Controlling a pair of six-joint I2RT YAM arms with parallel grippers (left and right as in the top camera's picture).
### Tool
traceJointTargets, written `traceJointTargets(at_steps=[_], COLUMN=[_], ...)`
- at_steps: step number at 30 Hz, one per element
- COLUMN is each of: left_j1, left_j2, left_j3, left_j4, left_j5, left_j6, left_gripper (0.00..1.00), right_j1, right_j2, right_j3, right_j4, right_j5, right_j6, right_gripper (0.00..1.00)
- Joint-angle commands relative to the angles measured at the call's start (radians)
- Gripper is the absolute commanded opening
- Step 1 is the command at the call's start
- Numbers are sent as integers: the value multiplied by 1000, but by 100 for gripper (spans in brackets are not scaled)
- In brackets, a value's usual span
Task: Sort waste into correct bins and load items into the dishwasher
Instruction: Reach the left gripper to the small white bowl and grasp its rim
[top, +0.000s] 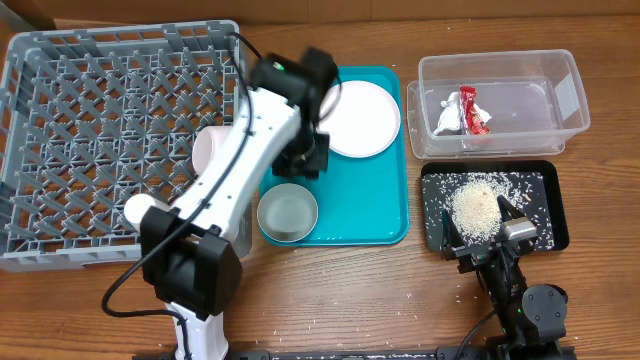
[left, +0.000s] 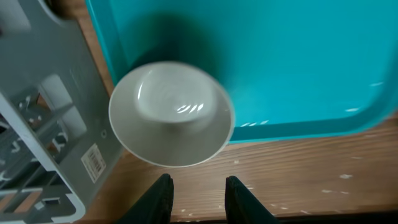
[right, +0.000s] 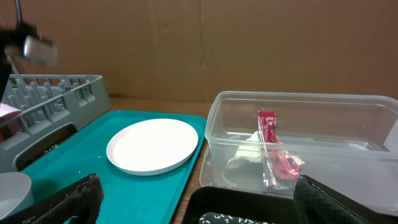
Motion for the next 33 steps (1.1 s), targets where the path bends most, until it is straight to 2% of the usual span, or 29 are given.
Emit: traceJointTargets(at_steps=[1,6,8,13,16,18,19,20,25,30,33], left_j1=[3,76,107,132,132,134,134,130,93,76,85], left_j2=[-20,-25,-25,-24,-24,-24,-24,-25,-34,-34,-44], left_j3=[-114,-218,-259,-407,-488,-536,-540,-540,-530,-480,-378], left_j4=[26,95,143,303,349,390,399,410,517,544,467], left_j5=[-136,-177,-177,-100,-99,-24,22,66,291,277,182], left_j6=[-65,-115,-119,-53,-55,-57,-40,-21,55,68,76], left_gripper=[33,35,40,47,47,26,18,16,6,4,4], right_j1=[1,1,1,1,1,1,1,1,1,1,1], right_j2=[-10,-10,-10,-10,-10,-10,-10,-10,-10,-10,-10], right_j3=[-10,-10,-10,-10,-10,-10,-10,-10,-10,-10,-10], right_j4=[5,5,5,5,5,5,5,5,5,5,5], right_j5=[5,6,5,5,5,5,6,6,5,6,6], right_j6=[0,0,0,0,0,0,0,0,0,0,0], right_gripper=[100,100,100,100,100,100,100,100,100,100,100])
